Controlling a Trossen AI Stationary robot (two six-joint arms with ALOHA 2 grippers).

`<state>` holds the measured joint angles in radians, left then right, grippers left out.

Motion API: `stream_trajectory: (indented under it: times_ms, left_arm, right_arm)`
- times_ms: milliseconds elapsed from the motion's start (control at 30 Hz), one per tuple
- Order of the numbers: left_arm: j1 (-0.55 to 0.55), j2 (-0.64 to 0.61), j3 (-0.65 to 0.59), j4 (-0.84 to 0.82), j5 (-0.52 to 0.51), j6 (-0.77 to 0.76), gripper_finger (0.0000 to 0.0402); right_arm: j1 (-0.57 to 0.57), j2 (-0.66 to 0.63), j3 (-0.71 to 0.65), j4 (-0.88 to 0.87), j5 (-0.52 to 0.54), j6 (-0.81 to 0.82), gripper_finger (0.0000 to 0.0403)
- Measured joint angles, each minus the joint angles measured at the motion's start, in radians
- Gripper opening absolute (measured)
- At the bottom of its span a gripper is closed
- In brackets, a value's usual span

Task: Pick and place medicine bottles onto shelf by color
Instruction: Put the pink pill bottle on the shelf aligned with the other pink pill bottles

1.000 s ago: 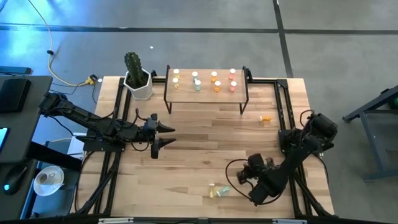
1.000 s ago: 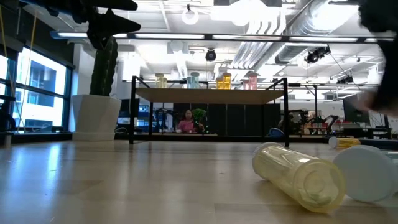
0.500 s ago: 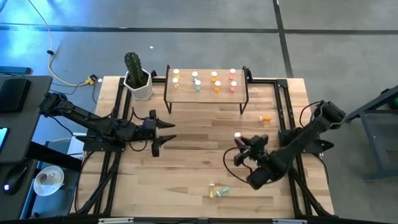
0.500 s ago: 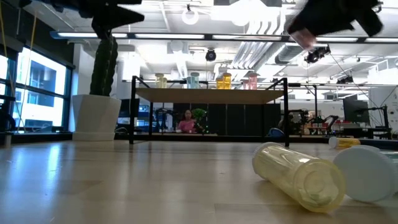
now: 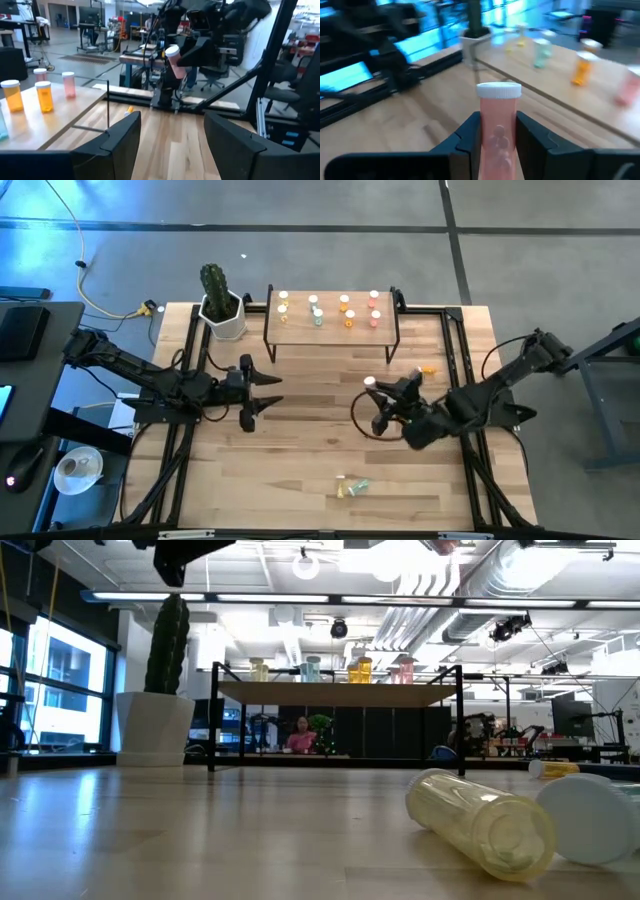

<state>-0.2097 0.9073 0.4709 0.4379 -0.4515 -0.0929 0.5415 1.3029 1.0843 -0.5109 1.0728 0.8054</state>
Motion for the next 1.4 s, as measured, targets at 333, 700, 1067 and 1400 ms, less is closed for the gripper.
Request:
stream_trajectory:
  times_ms: [333, 700, 1067, 1400]
  left_arm:
    - [0.077, 0.000, 0.000, 0.061, 0.048, 0.000, 0.0209]
    - [0.204, 0.014, 0.000, 0.099, 0.198, 0.019, 0.0209]
    - [0.271, 0.160, 0.000, 0.271, 0.279, 0.089, 0.0209]
    - [0.323, 0.292, 0.027, 0.419, 0.324, 0.098, 0.0209]
  right_arm:
    - [-0.208, -0.029, 0.000, 0.523, -0.497, -0.689, 0.0085]
    - [-0.391, 0.026, 0.000, 0.787, -0.902, -0.987, 0.0085]
    - [-0.510, 0.152, 0.000, 0.942, -1.126, -0.992, 0.0085]
    - [-0.557, 0.213, 0.000, 0.964, -1.158, -0.936, 0.0085]
